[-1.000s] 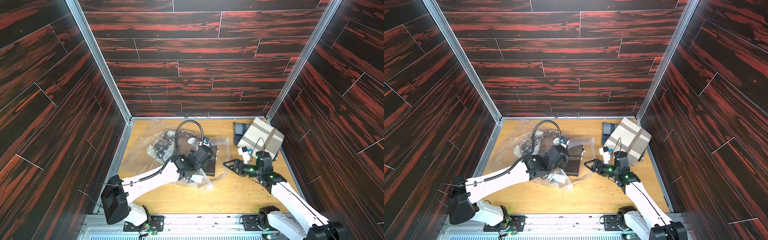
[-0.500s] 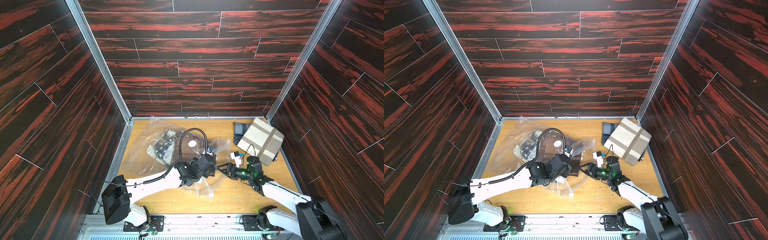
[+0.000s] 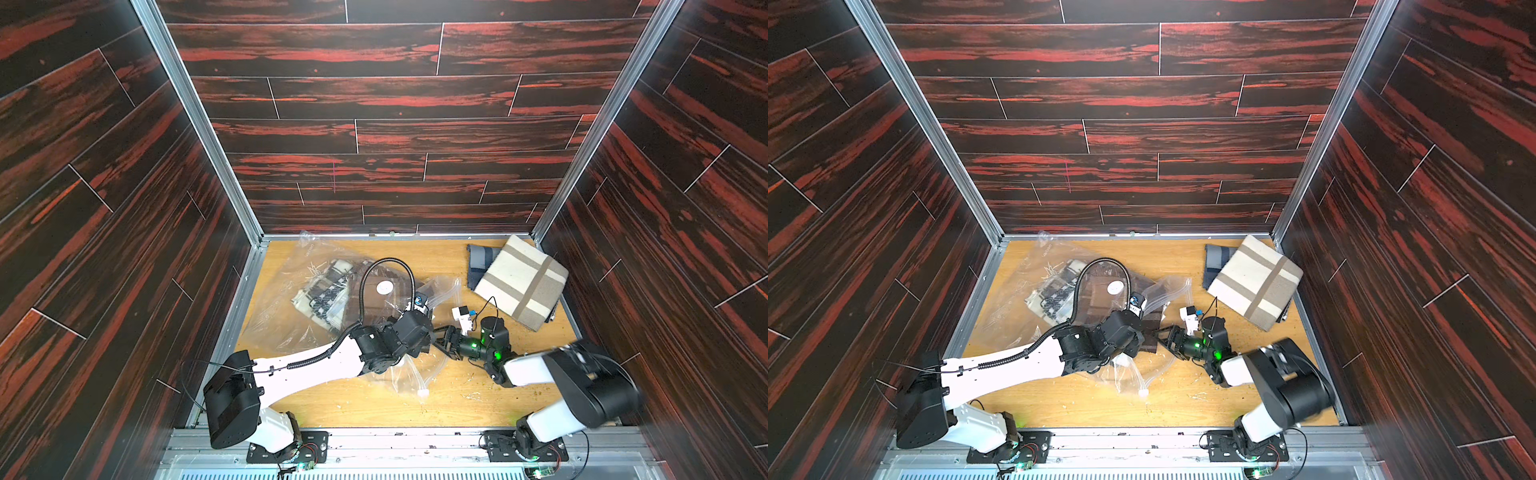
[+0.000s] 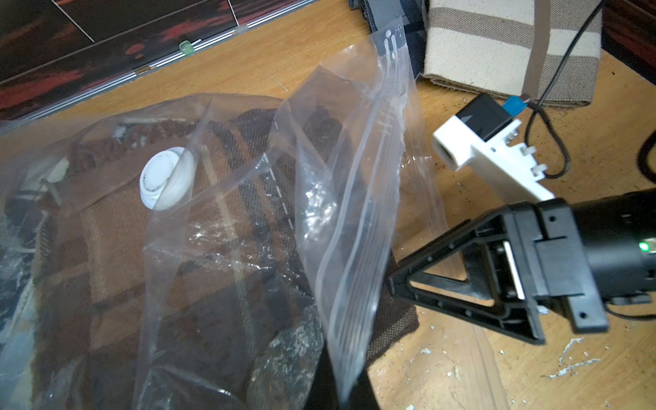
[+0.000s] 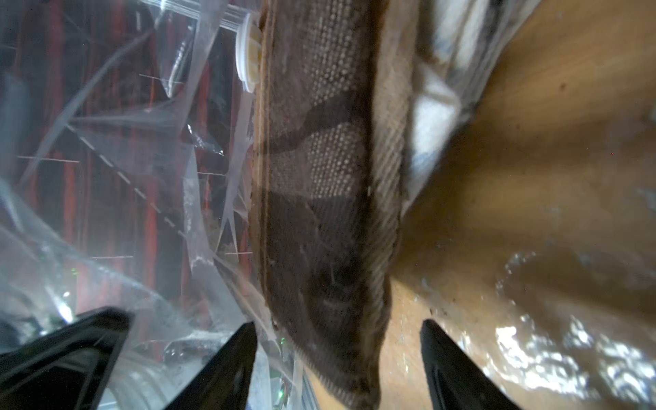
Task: Take the scarf out of the vacuum bag
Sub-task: Take out the scarf from the vacuum bag.
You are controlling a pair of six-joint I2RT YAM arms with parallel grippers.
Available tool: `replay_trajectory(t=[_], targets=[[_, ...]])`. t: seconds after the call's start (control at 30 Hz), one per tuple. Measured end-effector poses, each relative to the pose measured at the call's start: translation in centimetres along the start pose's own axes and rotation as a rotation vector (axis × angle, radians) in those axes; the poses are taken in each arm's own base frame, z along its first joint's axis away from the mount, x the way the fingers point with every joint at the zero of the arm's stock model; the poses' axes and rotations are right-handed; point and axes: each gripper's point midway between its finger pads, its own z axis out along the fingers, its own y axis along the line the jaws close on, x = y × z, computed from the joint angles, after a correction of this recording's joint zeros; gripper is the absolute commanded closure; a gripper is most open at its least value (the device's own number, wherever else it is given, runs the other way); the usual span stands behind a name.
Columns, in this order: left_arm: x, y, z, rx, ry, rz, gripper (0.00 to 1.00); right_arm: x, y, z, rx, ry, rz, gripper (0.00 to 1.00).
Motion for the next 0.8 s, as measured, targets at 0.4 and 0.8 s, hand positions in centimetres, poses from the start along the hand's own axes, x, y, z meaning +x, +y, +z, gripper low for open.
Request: replay_trajectory(t=[0.4, 0.8], targets=[[0.1, 0.4, 0.0, -0.026, -0.002, 0.005, 1.00, -0.3, 0.1, 1.3, -0.111, -0.004, 0.086, 0.51], [0.1, 0.9, 0.0, -0.049, -0.003, 0.008, 1.00, -0.2, 4.2, 0.7, -0.199, 0.012, 0.065, 0.54]])
